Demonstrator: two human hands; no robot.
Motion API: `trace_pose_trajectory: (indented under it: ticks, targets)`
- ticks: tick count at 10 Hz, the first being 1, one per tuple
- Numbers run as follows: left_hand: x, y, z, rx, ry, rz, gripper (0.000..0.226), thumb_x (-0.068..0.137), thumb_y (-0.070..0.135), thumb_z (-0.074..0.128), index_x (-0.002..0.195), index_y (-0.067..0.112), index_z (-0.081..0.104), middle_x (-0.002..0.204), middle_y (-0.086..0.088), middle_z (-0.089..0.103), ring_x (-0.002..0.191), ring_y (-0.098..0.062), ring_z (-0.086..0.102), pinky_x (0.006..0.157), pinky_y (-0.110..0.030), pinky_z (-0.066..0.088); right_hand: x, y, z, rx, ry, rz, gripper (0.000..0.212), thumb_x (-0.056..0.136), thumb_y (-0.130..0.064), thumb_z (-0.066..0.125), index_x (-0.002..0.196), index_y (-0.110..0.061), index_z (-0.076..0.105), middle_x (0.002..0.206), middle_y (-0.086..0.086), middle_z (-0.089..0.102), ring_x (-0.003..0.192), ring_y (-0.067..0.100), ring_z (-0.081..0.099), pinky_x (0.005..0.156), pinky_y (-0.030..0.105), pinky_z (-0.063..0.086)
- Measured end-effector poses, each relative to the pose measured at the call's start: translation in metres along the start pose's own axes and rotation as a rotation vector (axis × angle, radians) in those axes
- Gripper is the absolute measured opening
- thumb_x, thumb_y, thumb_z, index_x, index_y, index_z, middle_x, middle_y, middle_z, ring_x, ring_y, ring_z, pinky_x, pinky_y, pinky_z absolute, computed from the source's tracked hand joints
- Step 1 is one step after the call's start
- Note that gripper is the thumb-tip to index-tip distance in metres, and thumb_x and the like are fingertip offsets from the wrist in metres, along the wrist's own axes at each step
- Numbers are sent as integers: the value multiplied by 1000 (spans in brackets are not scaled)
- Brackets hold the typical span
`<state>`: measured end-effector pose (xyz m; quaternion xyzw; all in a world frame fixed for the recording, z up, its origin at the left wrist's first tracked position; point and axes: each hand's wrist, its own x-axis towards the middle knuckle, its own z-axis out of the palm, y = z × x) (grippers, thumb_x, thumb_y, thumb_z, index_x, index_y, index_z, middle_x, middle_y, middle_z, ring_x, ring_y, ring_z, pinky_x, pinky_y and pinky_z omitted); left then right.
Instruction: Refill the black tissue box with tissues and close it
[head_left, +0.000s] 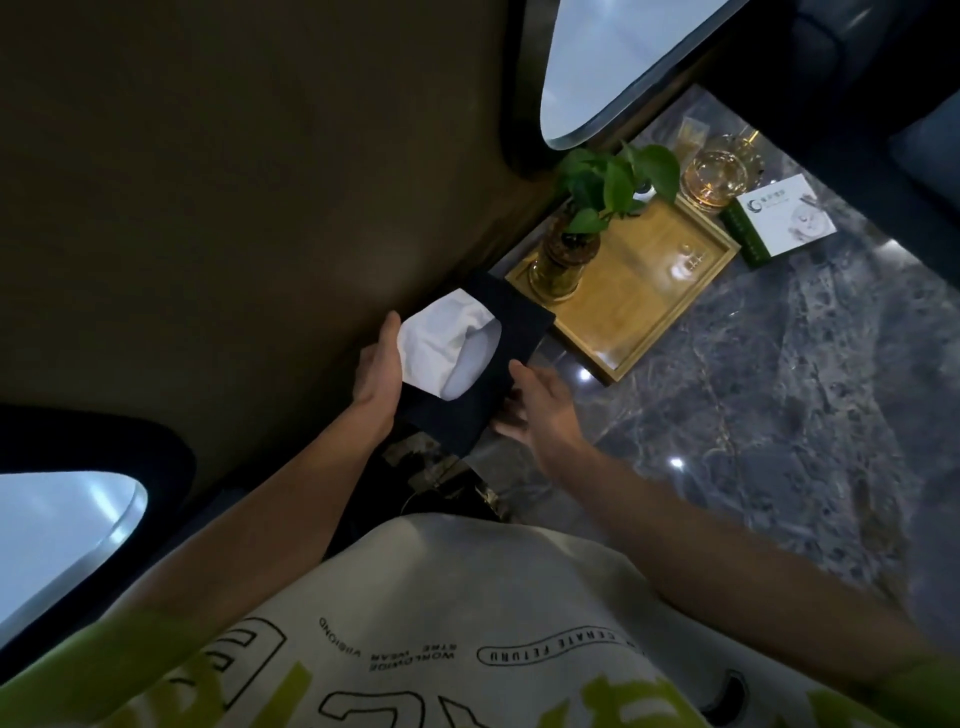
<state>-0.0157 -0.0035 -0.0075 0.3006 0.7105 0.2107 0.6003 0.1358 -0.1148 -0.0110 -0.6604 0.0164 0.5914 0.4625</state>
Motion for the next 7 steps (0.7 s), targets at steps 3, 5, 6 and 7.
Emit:
trace_pose_trajectory:
  ticks: [3, 5, 6, 7]
  targets:
    - [-1, -6, -3, 119, -7, 110, 66, 82, 63, 45, 130, 20, 55, 125, 4, 57, 100, -11, 52, 87, -28, 37, 0, -4, 4, 56, 5, 87, 30, 90, -36, 66, 112, -20, 52, 124, 12, 56, 113, 30, 60, 74, 43, 61]
    - [-12, -8, -4, 216, -42, 247, 48, 88, 55, 43, 122, 25, 60, 106, 15, 60, 108, -14, 55, 88, -28, 37, -5, -13, 2, 23, -31, 108, 26, 92, -35, 64, 110, -23, 50, 115, 5, 56, 100, 21, 61, 83, 41, 56]
    - [-19, -9, -5, 323, -17, 309, 46, 91, 49, 43, 127, 23, 55, 113, 11, 60, 117, -17, 53, 91, -29, 39, -7, -15, -1, -29, -34, 82, 30, 92, -35, 65, 114, -21, 50, 115, 4, 56, 102, 20, 59, 88, 39, 54]
    - [-39, -21, -5, 445, 124, 523, 55, 92, 43, 46, 140, 17, 40, 142, -5, 47, 129, -21, 45, 102, -32, 38, -11, -18, -12, -146, -6, -26, 40, 90, -34, 66, 125, -21, 52, 124, 6, 59, 107, 19, 59, 83, 32, 53]
